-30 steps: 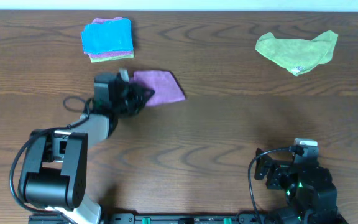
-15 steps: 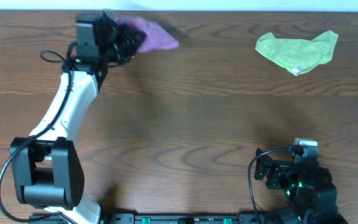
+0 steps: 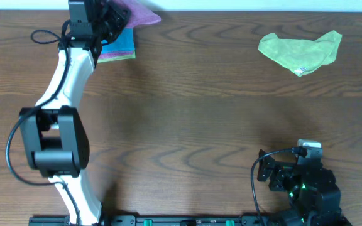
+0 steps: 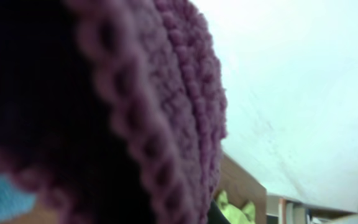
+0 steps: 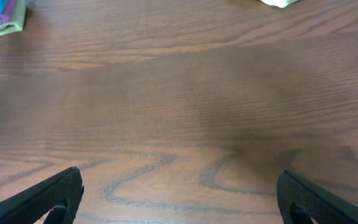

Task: Fold the cloth
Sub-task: 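Carry the folded towel to the towel stack at top left, then lower the towel onto the stack and open the left gripper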

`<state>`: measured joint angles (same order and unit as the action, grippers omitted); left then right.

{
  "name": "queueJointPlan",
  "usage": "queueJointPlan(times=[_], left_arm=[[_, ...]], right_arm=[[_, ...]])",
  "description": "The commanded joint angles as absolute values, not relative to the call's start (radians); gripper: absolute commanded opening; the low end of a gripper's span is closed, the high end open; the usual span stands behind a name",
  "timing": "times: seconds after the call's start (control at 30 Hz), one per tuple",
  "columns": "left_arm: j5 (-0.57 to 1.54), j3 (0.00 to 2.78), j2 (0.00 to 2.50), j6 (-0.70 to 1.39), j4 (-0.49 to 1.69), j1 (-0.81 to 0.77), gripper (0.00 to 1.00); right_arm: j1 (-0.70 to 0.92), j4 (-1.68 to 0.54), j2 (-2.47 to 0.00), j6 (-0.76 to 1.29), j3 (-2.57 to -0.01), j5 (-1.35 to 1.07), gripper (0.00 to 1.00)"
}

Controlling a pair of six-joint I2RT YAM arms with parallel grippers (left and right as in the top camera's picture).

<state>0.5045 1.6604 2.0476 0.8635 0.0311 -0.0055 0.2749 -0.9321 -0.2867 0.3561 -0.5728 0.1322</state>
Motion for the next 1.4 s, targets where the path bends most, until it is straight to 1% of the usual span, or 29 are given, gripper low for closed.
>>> queueJointPlan(times=[0.0,0.23,0.73,1.3,1.37], left_arm=[[0.510,1.737,2.094,0.833,0.029,0.017,0.06],[0.517,1.764,2.155,0.830,0.026,0.049,0.06],[0.474,1.763,2.191,0.713,0.060,0.081,0.06],[0.381,1.763,2.219,0.583,0.235,0.145,0.06],[0.381,1.763,2.219,0.574,0.239,0.157,0.08]], right_arm=[[0.266,-0.936,-0.281,0.366,-0.567,0.146,0.99],[0.266,-0.936,-0.281,0.366,-0.567,0.146,0.99],[0.266,-0.936,-0.281,0.366,-0.567,0.146,0.99],[0.266,-0.936,-0.281,0.366,-0.567,0.146,0.99],[0.266,-0.936,-0.281,0.366,-0.567,0.146,0.99]])
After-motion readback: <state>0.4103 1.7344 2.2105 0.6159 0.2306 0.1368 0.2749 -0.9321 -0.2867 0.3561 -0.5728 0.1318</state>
